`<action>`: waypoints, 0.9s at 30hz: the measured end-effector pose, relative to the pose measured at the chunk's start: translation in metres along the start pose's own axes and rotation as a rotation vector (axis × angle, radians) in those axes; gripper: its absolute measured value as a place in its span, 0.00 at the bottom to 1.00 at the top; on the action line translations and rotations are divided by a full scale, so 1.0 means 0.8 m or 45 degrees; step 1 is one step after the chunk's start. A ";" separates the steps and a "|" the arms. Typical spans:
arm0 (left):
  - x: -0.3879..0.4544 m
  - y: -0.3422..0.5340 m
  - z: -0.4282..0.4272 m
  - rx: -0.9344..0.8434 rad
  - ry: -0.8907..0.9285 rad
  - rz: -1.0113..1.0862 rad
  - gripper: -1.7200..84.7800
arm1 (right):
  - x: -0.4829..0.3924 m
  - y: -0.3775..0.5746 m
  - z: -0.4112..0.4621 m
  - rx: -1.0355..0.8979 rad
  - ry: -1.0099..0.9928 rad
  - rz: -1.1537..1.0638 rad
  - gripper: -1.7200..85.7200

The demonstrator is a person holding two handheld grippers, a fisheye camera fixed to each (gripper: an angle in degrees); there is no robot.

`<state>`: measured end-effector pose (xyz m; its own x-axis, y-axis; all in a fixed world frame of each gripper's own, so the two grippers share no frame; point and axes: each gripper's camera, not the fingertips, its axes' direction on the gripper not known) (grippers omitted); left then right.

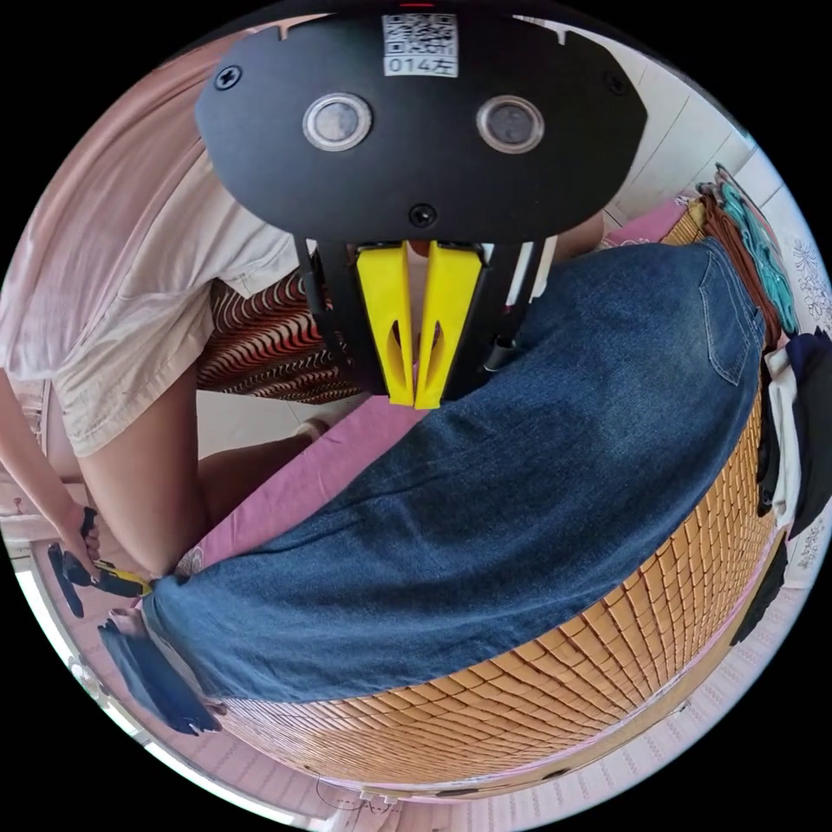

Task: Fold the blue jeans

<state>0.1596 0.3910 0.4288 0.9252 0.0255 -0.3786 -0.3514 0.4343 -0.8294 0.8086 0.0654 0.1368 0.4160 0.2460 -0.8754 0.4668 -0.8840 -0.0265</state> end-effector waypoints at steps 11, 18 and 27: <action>-0.003 0.110 -0.051 0.381 -0.006 -0.098 0.01 | -0.185 0.111 -0.011 0.164 0.182 -0.515 0.02; 0.015 0.167 -0.055 0.512 -0.079 -0.045 0.01 | -0.415 0.206 0.075 -0.017 0.062 -1.179 0.02; -0.003 0.237 -0.058 0.575 -0.011 -0.112 0.01 | -0.621 0.288 0.180 -0.092 0.168 -1.531 0.02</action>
<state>0.0844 0.4312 0.2533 0.9504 -0.0224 -0.3102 -0.1758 0.7842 -0.5951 0.5968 -0.3174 0.4959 -0.2390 0.9372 -0.2540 0.6506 -0.0396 -0.7584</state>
